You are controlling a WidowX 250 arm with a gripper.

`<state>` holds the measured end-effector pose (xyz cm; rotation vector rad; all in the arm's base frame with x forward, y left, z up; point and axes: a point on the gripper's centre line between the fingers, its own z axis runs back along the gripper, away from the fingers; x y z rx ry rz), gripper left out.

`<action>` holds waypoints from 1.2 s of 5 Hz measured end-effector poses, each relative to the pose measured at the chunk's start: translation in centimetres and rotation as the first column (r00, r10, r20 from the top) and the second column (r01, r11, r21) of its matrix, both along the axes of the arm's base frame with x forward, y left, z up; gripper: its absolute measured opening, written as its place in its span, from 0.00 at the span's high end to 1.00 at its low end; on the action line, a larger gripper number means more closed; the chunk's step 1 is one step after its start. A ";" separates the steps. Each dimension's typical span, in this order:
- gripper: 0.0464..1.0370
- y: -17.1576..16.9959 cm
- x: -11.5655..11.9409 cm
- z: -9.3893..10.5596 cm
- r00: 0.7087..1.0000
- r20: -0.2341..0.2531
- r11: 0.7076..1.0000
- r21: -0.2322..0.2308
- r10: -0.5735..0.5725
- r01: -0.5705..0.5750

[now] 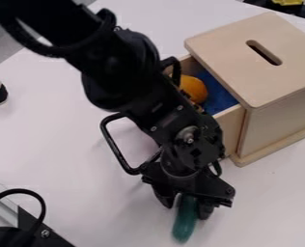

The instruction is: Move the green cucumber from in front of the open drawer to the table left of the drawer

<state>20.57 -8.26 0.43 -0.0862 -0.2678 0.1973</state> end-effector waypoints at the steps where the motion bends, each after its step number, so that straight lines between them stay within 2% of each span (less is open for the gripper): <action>1: 0.61 0.1 0.2 0.0 0.999 0.015 1.000 0.012 0.028 -0.029; 2: 0.61 -0.2 0.0 0.0 1.000 0.014 1.000 0.008 0.015 -0.015; 3: 0.61 -1.3 -0.8 0.5 0.998 0.011 0.998 -0.026 -0.056 0.056; 4: 0.61 -2.4 -1.0 1.8 0.994 0.040 0.992 -0.072 -0.099 0.101; 5: 0.61 -3.0 -0.6 3.8 0.990 0.069 0.986 -0.105 -0.120 0.127; 6: 0.61 -2.4 -0.4 7.1 0.984 0.138 0.987 -0.102 -0.112 0.126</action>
